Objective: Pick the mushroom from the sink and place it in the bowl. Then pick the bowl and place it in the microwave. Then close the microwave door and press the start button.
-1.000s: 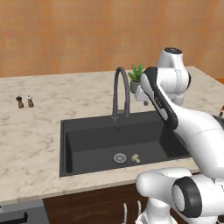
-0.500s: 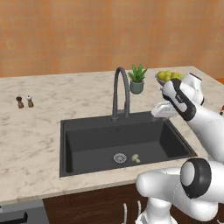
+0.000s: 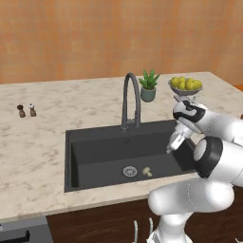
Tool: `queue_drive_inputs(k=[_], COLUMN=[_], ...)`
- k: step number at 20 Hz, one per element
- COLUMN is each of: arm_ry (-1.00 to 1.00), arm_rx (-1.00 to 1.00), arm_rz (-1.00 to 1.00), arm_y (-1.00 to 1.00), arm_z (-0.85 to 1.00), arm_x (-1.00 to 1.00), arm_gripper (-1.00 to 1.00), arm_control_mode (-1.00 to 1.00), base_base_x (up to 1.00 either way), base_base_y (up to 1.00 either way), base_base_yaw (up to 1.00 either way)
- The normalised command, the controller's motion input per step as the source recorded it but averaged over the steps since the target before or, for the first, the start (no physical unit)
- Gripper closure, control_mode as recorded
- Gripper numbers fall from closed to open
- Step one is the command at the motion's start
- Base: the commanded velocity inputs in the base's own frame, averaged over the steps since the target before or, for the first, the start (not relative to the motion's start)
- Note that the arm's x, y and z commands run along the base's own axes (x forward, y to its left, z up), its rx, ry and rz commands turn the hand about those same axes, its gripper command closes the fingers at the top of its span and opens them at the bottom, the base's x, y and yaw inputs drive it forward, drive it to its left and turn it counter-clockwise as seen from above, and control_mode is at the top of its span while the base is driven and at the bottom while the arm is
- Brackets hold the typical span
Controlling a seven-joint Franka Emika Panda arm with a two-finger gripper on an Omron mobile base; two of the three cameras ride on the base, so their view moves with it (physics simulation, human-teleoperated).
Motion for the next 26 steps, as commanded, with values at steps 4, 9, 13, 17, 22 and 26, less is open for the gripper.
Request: queue_drive_inputs(k=[4, 9, 13, 17, 22, 26], arm_ry=[0.07, -0.15, -0.26, -0.18, -0.19, -0.15], arm_rx=[0.2, -0.02, -0.06, 0.0, 0.0, 0.0], arm_rz=[0.16, 0.2, 0.19, 0.2, 0.19, 0.23], arm_y=[0.03, 0.1, 0.05, 0.0, 0.26, 0.16], arm_z=[-0.37, -0.89, -0.46, -0.03, -0.48, -0.41], arm_x=[0.05, 0.19, 0.17, 0.37, 0.05, 0.08], arm_gripper=[-1.0, -1.0, -1.0, -1.0, -1.0, -1.0], arm_control_mode=[-1.0, -1.0, -1.0, -1.0, -1.0, -1.0], base_base_x=[0.0, 0.0, 0.0, 0.0, 0.0, 0.0], base_base_y=[0.0, 0.0, 0.0, 0.0, 0.0, 0.0], base_base_yaw=[0.0, 0.0, 0.0, 0.0, 0.0, 0.0])
